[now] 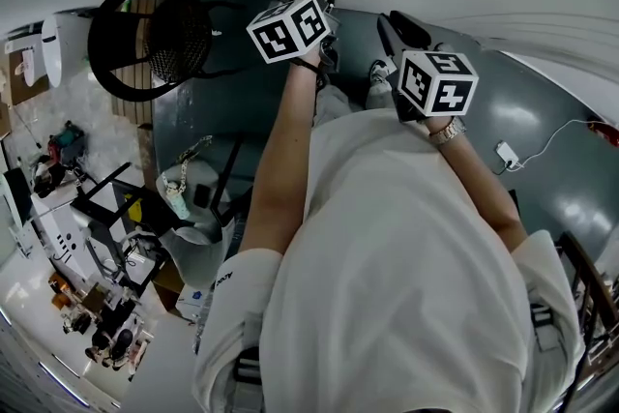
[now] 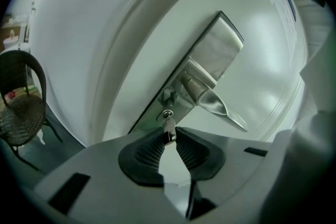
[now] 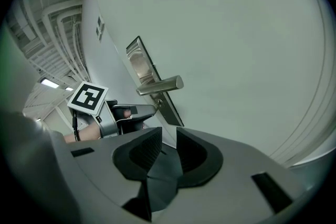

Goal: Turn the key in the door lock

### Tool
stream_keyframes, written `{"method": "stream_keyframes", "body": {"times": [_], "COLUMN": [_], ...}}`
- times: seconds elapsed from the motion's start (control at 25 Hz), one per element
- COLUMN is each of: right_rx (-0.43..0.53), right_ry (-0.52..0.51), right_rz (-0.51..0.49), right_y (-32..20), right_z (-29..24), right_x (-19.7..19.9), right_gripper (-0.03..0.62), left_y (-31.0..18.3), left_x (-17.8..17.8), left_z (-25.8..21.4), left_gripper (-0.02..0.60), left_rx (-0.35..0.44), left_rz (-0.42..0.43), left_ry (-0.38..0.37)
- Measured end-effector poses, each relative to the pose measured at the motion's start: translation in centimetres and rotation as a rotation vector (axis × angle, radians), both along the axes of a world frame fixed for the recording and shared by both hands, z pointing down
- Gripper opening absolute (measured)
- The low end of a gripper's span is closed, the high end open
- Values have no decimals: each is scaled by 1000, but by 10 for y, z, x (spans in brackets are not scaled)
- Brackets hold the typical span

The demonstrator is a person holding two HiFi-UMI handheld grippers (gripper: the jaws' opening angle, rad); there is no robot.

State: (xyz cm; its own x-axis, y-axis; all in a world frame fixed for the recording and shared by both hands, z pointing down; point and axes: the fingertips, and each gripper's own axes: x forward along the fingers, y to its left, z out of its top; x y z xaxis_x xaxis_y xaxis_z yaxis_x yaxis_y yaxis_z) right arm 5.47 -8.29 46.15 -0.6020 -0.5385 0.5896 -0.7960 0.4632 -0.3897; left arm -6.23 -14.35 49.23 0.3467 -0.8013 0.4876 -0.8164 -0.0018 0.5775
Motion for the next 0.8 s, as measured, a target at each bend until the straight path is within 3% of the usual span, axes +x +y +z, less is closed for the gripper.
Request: {"method": "stream_keyframes", "body": {"times": [0.32,0.36,0.4,0.44,0.52,0.8], "right_rx": [0,0,1,1,1,-5], "right_ry": [3,5,6,7,10,23], "right_rz": [26,30,34,39,48,71], "right_y": [1,2,2,1,2,3], "right_z": [-1,-1,-2,-2,-1,0], "right_x": [-7,-7,-8,-8,-8,-9], "right_gripper": [87,87,87,87,87,87], "left_y": [0,0,-1,-1,0,0], "left_x": [1,1,0,-2,-3,-4], "left_z": [0,0,-1,-1,0,-1], "left_gripper": [72,72,70,26,26,26], "left_rx": [0,-4,-7,-7,11,25], "left_rz": [23,12,-11,-42,-79,-54], "left_ry": [186,233,305,397,535,766]}}
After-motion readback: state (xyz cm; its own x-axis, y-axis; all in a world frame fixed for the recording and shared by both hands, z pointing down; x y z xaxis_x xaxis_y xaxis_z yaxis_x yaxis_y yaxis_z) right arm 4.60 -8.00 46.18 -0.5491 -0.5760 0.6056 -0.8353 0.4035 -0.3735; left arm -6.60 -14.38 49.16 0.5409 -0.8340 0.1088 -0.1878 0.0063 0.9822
